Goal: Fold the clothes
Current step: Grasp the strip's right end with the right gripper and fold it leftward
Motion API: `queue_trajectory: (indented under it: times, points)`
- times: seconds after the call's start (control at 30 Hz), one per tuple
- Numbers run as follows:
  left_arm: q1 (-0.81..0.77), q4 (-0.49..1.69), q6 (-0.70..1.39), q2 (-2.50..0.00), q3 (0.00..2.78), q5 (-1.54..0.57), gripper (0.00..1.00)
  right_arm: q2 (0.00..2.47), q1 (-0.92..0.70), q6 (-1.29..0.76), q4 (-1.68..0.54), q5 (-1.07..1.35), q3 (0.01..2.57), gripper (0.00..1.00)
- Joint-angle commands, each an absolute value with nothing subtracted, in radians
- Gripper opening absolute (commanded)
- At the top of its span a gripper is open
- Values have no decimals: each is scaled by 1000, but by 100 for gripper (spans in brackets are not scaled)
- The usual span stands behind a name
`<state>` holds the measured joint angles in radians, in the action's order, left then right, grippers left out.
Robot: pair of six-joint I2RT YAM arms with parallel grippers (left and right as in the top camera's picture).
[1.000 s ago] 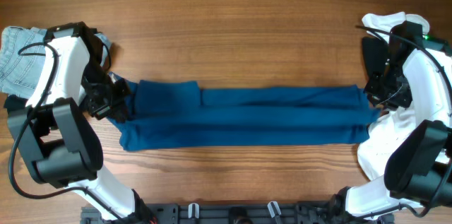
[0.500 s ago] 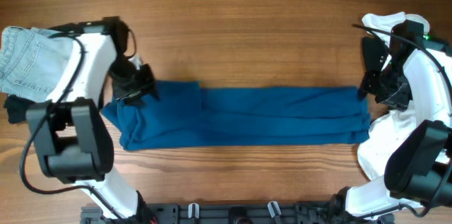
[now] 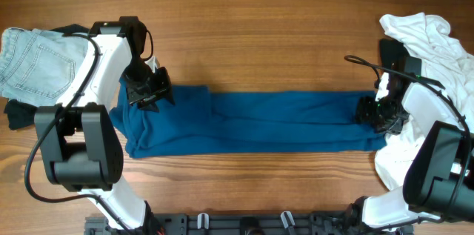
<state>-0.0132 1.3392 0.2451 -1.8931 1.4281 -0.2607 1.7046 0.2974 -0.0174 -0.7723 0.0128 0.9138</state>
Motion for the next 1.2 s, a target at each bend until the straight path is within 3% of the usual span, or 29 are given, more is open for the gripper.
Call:
queue_trajectory:
  times: [0.0,0.03,0.1,0.13,0.27,0.4,0.8,1.07,1.1,1.17]
  points:
    - [-14,1342,254,-1874,1427,-276,44,1711,296,-26,-770,80,882,54]
    - [-14,1342,253,-1874,1427,-276,45,1711,296,-28,-770,80,882,49]
    - [-14,1341,253,-1874,1427,-276,45,1711,296,-29,-768,80,890,6]
    - [-14,1341,253,-1874,1427,-276,44,1711,297,-30,-783,74,930,4]
    - [7,1342,239,-1874,1427,-268,42,1711,380,-110,-902,6,1119,4]
    - [44,1341,243,-1874,1427,-269,42,1711,432,-52,-1077,-42,1338,4]
    - [43,1337,243,-1874,1427,-269,46,1711,-66,-7,-1115,1,1276,8]
    - [43,1335,243,-1874,1427,-269,47,1711,-168,-26,-1042,117,1179,9]
    - [43,1334,243,-1874,1427,-269,47,1711,-167,-26,-1034,148,1179,11]
    - [43,1334,243,-1874,1427,-269,47,1711,-167,-20,-1021,210,1179,25]
